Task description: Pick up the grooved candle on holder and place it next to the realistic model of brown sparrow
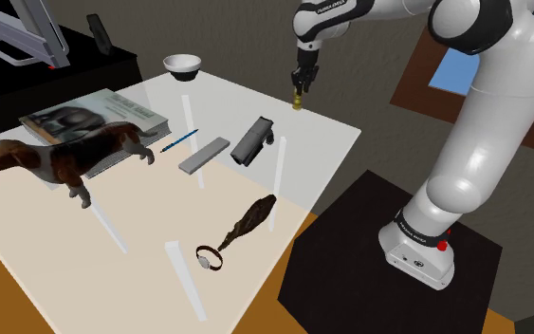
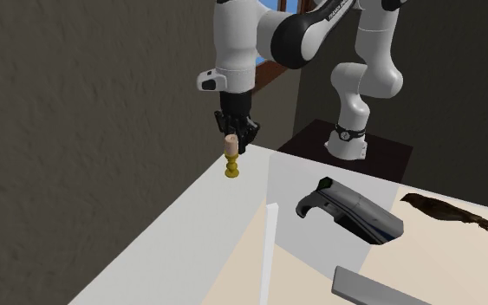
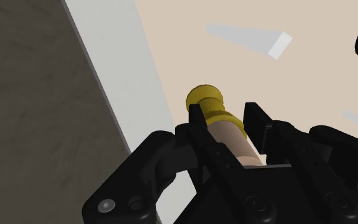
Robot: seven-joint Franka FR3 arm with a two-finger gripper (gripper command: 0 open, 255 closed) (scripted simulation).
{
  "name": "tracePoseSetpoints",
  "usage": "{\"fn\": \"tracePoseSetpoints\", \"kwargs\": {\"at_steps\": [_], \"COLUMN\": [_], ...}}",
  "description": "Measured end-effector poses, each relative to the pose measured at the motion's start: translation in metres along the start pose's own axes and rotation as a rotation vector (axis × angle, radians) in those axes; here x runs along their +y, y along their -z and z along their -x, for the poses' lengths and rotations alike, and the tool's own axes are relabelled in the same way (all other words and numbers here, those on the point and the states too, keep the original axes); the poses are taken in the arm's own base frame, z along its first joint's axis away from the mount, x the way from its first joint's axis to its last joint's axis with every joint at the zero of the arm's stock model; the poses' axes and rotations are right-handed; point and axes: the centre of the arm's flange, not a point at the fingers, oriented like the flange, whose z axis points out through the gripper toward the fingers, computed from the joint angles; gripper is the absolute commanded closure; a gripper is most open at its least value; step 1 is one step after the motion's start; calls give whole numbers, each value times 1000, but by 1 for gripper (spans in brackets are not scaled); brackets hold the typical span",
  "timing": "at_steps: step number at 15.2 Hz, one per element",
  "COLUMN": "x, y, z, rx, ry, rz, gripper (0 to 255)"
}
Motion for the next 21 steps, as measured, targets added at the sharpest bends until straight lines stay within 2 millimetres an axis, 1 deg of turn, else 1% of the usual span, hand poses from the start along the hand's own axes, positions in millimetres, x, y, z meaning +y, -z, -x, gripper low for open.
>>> {"fn": "tracePoseSetpoints", "kwargs": {"at_steps": [20, 21], "x": [2, 2], "y": [104, 111], "z": [0, 1], "rx": [0, 0], "ry": [0, 0], "rz": [0, 0], "gripper": [255, 255]}}
